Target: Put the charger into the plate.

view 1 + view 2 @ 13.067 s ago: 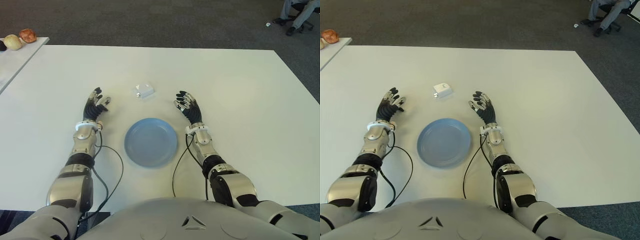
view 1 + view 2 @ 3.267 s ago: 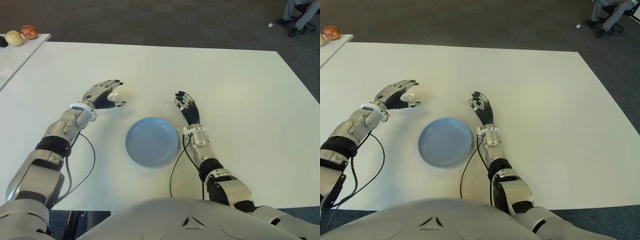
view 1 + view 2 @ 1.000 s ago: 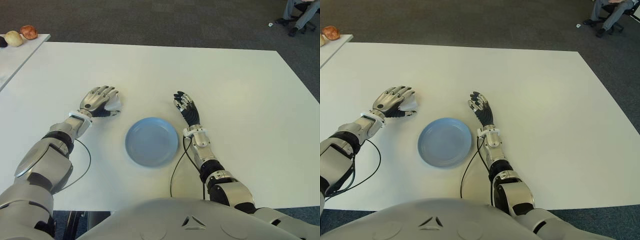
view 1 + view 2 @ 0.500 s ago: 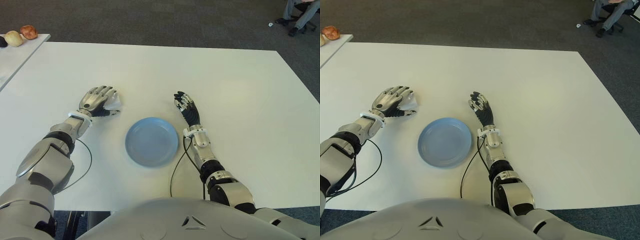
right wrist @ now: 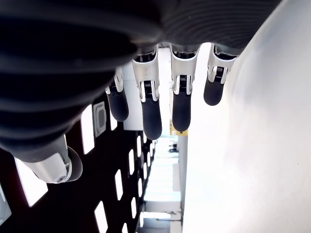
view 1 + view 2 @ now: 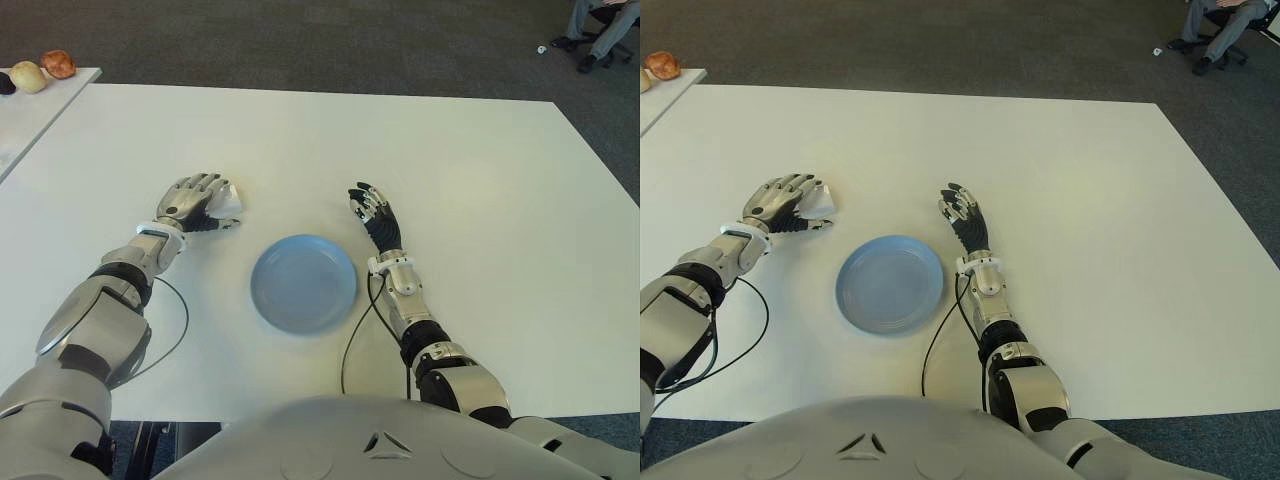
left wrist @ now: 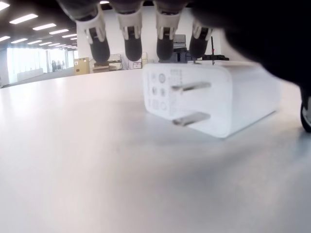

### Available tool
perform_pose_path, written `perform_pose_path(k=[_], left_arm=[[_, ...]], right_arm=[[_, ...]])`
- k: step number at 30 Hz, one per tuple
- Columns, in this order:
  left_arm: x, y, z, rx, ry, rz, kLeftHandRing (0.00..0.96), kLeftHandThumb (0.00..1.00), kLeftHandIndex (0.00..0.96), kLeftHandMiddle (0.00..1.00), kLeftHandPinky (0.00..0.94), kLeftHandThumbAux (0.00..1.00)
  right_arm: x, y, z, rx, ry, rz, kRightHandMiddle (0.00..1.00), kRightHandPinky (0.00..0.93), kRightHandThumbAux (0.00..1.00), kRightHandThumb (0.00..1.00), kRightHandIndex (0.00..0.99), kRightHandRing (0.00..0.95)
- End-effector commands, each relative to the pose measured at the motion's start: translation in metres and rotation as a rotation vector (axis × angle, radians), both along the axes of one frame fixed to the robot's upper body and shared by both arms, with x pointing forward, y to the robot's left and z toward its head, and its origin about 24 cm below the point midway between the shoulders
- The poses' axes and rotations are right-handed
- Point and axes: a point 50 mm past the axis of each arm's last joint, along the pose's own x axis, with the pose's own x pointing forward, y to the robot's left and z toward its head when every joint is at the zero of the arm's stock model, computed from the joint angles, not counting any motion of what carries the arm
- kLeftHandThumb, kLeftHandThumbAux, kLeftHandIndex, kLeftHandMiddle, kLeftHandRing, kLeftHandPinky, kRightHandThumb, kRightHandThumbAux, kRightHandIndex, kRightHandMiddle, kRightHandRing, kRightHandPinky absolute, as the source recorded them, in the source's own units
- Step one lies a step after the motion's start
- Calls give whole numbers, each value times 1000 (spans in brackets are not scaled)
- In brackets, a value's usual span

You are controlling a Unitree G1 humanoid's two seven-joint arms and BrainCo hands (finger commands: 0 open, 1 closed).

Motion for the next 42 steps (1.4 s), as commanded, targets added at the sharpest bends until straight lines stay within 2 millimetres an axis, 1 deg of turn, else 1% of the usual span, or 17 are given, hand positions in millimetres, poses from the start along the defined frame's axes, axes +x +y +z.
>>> perform_pose_path(k=[1,7,15,21,33,42], left_arm=[[-8,1,-12,0,77,42,5,101,0,5,41,394],[-2,-2,-10,-29,78,77,5,98,0,6,43,384],[5,-6,-7,-48,82,108,8,109,0,5,52,399],[10,-11,-4,-79,80,129,12,115,0,7,53,404],[13,-18,-4,-107,89,118,17,97,0,13,63,380],[13,-23,-7,-107,100,100,24,92,0,19,81,381]], right_arm=[[-34,-11,-43,-9,227,-44,282,129,530,0,174,219],[-34,-11,-42,-20,217,-41,286,131,534,0,177,225],[-35,-11,-42,-18,218,-35,269,120,532,0,172,210],[-36,-12,-43,-8,225,-39,277,139,542,0,166,217],[-37,-12,-42,-14,214,-42,277,134,533,0,176,218],[-39,-10,-41,-12,208,-38,270,148,553,0,186,221]])
